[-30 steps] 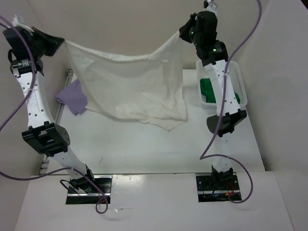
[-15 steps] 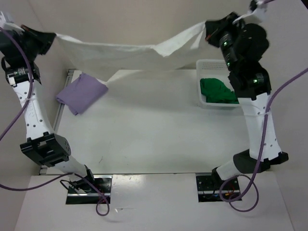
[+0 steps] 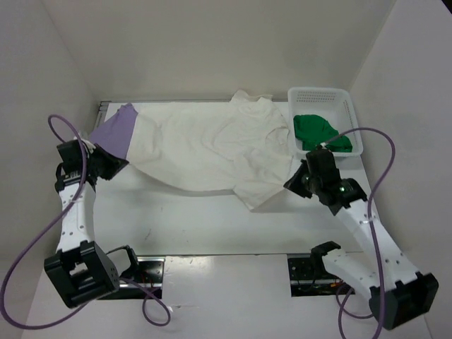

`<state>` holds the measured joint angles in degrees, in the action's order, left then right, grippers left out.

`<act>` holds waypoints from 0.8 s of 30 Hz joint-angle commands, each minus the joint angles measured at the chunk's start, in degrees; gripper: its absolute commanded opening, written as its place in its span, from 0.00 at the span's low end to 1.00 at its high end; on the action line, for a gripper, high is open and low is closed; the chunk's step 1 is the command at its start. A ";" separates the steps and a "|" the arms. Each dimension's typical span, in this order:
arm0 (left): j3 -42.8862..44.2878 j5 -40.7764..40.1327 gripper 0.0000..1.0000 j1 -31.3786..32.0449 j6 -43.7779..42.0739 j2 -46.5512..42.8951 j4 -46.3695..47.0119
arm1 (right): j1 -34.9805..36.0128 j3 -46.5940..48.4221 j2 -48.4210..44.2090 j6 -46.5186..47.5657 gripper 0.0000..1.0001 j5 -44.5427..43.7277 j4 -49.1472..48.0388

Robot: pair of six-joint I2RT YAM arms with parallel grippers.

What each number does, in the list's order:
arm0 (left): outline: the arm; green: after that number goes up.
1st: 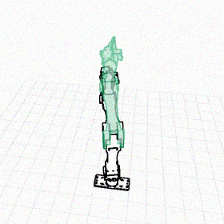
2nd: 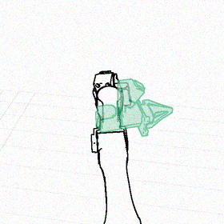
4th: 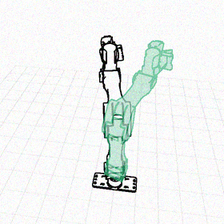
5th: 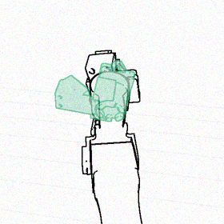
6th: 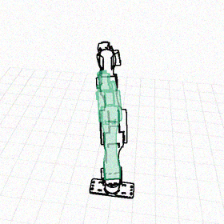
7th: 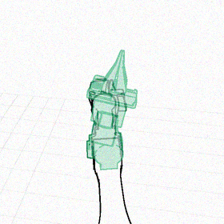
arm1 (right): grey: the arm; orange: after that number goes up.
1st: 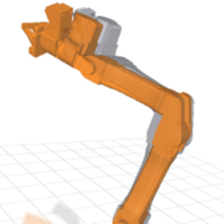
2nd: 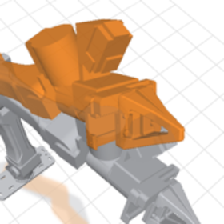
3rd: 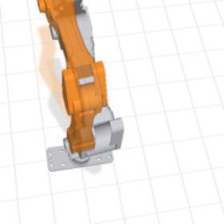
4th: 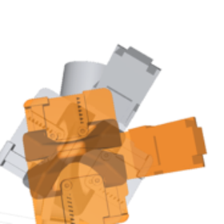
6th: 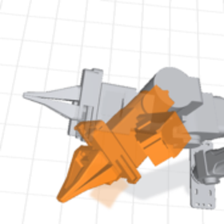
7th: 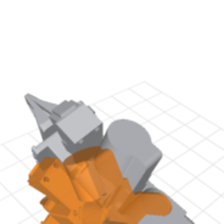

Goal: Fold and stack the t-shirts
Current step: Flatten out the crumpled T-shirt at the center of the board, then fold the flattened T-shirt at the center of the board.

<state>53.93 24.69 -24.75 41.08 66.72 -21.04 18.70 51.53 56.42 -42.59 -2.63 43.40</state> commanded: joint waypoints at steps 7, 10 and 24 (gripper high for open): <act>1.08 0.01 0.00 1.63 -7.95 -8.18 -22.01 | 2.48 0.32 -17.39 -10.23 0.00 5.35 18.02; -1.36 1.92 0.00 1.64 -7.33 -8.80 -22.82 | 2.48 -0.72 -20.91 -10.23 0.00 9.90 21.64; 3.46 -6.48 0.00 -0.21 0.05 4.46 -4.19 | 2.48 5.41 8.51 -2.68 0.00 -6.92 -5.24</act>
<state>57.80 20.69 -24.58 38.35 68.55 -31.86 20.75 53.45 61.91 -47.72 -3.18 47.72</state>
